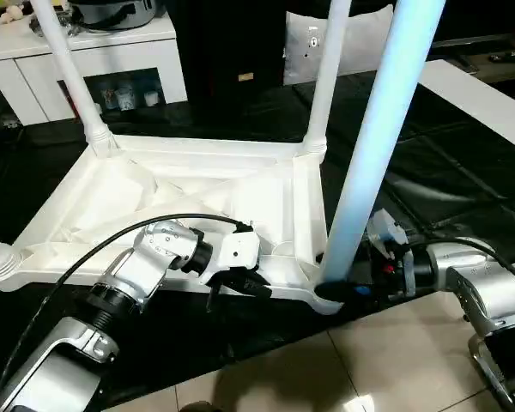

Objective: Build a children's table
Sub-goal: Rotate leg to tighten

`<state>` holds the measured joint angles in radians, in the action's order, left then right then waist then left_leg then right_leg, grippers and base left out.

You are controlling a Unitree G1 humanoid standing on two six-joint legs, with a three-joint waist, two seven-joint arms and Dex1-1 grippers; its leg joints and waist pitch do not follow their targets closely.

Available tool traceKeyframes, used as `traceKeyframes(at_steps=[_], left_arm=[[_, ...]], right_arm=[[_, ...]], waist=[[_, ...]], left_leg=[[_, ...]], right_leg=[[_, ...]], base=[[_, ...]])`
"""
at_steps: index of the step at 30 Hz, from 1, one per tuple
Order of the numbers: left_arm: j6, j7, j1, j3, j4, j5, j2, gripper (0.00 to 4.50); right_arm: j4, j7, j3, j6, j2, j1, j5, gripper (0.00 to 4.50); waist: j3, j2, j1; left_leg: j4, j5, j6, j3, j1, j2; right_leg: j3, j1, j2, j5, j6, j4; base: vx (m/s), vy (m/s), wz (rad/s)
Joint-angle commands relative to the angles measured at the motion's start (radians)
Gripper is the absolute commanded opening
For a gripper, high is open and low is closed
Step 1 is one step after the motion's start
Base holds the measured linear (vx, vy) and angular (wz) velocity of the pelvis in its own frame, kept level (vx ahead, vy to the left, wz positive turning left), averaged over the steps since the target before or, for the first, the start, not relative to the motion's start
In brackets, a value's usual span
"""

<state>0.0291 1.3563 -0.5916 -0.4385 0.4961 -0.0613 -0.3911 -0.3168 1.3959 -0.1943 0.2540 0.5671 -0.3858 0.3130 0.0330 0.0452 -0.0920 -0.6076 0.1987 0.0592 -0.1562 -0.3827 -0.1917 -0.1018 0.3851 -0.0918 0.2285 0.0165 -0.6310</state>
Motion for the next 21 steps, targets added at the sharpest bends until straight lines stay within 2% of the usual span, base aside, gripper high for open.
traceKeyframes(at_steps=[1,3,4,5,7,9,10,11,12,13,14,15,16,17,18,19,20,21], left_arm=[[0.019,0.048,-0.013,-0.041,0.008,-0.01,0.006,0.0],[0.019,0.052,-0.014,-0.043,0.015,-0.009,0.005,0.0],[0.015,0.05,-0.013,-0.042,0.017,-0.01,0.004,0.0],[0.012,0.047,-0.013,-0.041,0.017,-0.013,0.004,0.0],[0.004,0.043,-0.009,-0.039,0.012,-0.013,0.004,0.0],[-0.033,0.023,0.003,-0.026,-0.014,-0.001,0.009,0.0],[-0.074,0.005,0.013,-0.015,-0.037,0.009,0.017,0.0],[-0.101,-0.007,0.019,-0.009,-0.051,0.016,0.022,0.0],[-0.125,-0.027,0.024,-0.003,-0.063,0.016,0.029,0.0],[-0.146,-0.043,0.028,0.002,-0.072,0.015,0.036,0.0],[-0.182,-0.075,0.034,0.011,-0.087,0.015,0.05,0.0],[-0.214,-0.099,0.038,0.018,-0.097,0.017,0.062,0.0],[-0.262,-0.15,0.04,0.029,-0.112,0.012,0.087,0.0],[-0.316,-0.196,0.038,0.039,-0.121,0.006,0.112,0.0],[-0.379,-0.276,0.026,0.053,-0.122,-0.011,0.156,0.0],[-0.403,-0.317,0.018,0.06,-0.12,-0.02,0.179,0.0],[-0.403,-0.317,0.018,0.06,-0.12,-0.02,0.179,0.0],[-0.427,-0.391,0.0,0.082,-0.102,-0.025,0.222,0.0]], right_arm=[[0.013,0.022,-0.004,0.012,0.01,0.006,0.017,2.68],[0.016,0.028,-0.002,0.017,0.008,0.011,0.021,2.63],[0.016,0.027,-0.001,0.016,0.005,0.015,0.022,2.36],[0.015,0.025,0.004,0.015,-0.001,0.017,0.022,2.36],[0.015,0.019,0.017,0.023,-0.012,0.021,0.032,2.23],[0.007,-0.023,0.035,0.041,-0.032,0.02,0.043,2.18],[-0.011,-0.068,0.043,0.037,-0.057,0.011,0.036,2.14],[-0.025,-0.097,0.046,0.03,-0.073,0.004,0.03,2.14],[-0.056,-0.153,0.049,0.027,-0.104,-0.015,0.014,2.14],[-0.08,-0.198,0.052,0.025,-0.128,-0.03,0.001,2.11],[-0.113,-0.275,0.057,0.024,-0.166,-0.051,-0.02,2.11],[-0.133,-0.334,0.06,0.029,-0.192,-0.064,-0.035,2.09],[-0.155,-0.43,0.063,0.025,-0.231,-0.081,-0.065,2.07],[-0.168,-0.511,0.071,0.026,-0.262,-0.093,-0.085,2.07],[-0.2,-0.636,0.094,0.06,-0.317,-0.119,-0.098,2.07],[-0.216,-0.692,0.11,0.083,-0.345,-0.133,-0.101,2.07],[-0.216,-0.692,0.11,0.083,-0.345,-0.133,-0.101,2.07],[-0.246,-0.774,0.132,0.09,-0.385,-0.152,-0.104,2.07]], waist=[[-0.064,-0.016,0.003],[-0.064,-0.016,0.002],[-0.063,-0.016,0.003],[-0.064,-0.016,0.002],[-0.062,-0.02,0.002],[-0.06,-0.02,0.005],[-0.06,-0.02,0.006],[-0.056,-0.02,0.011],[-0.056,-0.02,0.011],[-0.049,-0.019,0.021],[-0.048,-0.018,0.024],[-0.044,-0.021,0.035],[-0.042,-0.012,0.033],[-0.038,-0.017,0.057],[-0.04,-0.015,0.07],[-0.041,-0.023,0.081],[-0.042,-0.02,0.082],[-0.043,-0.019,0.089]], left_leg=[[0.056,0.023,-0.145,0.002,0.009,-0.043],[0.056,0.02,-0.147,0.001,0.009,-0.044],[0.056,0.024,-0.146,0.001,0.009,-0.044],[0.056,0.027,-0.145,0.001,0.01,-0.044],[0.058,0.038,-0.139,0.001,0.009,-0.044],[0.06,0.051,-0.131,0.0,0.009,-0.044],[0.061,0.053,-0.126,0.001,0.009,-0.045],[0.065,0.071,-0.112,0.0,0.006,-0.042],[0.065,0.071,-0.112,0.0,0.006,-0.042],[0.071,0.121,-0.084,-0.001,0.009,-0.041],[0.074,0.142,-0.069,-0.001,0.01,-0.04],[0.077,0.178,-0.042,-0.001,0.011,-0.036],[0.077,0.192,-0.031,0.001,0.012,-0.034],[0.085,0.212,-0.006,0.005,0.005,-0.03],[0.087,0.228,0.01,0.004,0.014,-0.035],[0.087,0.231,0.013,0.005,0.012,-0.033],[0.085,0.232,0.013,0.006,0.014,-0.031],[0.082,0.23,0.002,0.003,0.015,-0.031]], right_leg=[[0.055,-0.057,-0.061,-0.07,0.267,0.06],[0.055,-0.056,-0.061,-0.073,0.269,0.06],[0.054,-0.056,-0.061,-0.066,0.268,0.06],[0.054,-0.056,-0.062,-0.062,0.268,0.061],[0.055,-0.056,-0.063,-0.038,0.264,0.062],[0.054,-0.056,-0.062,-0.004,0.258,0.066],[0.054,-0.056,-0.063,0.002,0.257,0.066],[0.052,-0.056,-0.062,0.057,0.244,0.073],[0.052,-0.056,-0.062,0.057,0.244,0.073],[0.053,-0.051,-0.062,0.136,0.235,0.083],[0.052,-0.053,-0.062,0.175,0.226,0.085],[0.053,-0.052,-0.062,0.251,0.205,0.092],[0.051,-0.051,-0.064,0.298,0.191,0.096],[0.048,-0.058,-0.06,0.361,0.164,0.102],[0.053,-0.049,-0.059,0.361,0.161,0.103],[0.054,-0.05,-0.057,0.349,0.166,0.104],[0.054,-0.049,-0.057,0.346,0.168,0.103],[0.058,-0.047,-0.058,0.326,0.178,0.105]], base=[[0.0,0.0,0.0],[0.0,0.0,0.0],[0.0,0.0,0.0],[0.0,0.0,0.0],[0.0,0.0,0.0],[0.0,0.0,0.0],[0.0,0.0,0.0],[0.0,0.0,0.0],[0.0,0.0,0.0],[0.0,0.0,0.0],[0.0,0.0,0.0],[0.0,0.0,0.0],[0.0,0.0,0.0],[0.0,0.0,0.0],[0.0,0.0,0.0],[0.0,0.0,0.0],[0.0,0.0,0.0],[0.0,0.0,0.0]])
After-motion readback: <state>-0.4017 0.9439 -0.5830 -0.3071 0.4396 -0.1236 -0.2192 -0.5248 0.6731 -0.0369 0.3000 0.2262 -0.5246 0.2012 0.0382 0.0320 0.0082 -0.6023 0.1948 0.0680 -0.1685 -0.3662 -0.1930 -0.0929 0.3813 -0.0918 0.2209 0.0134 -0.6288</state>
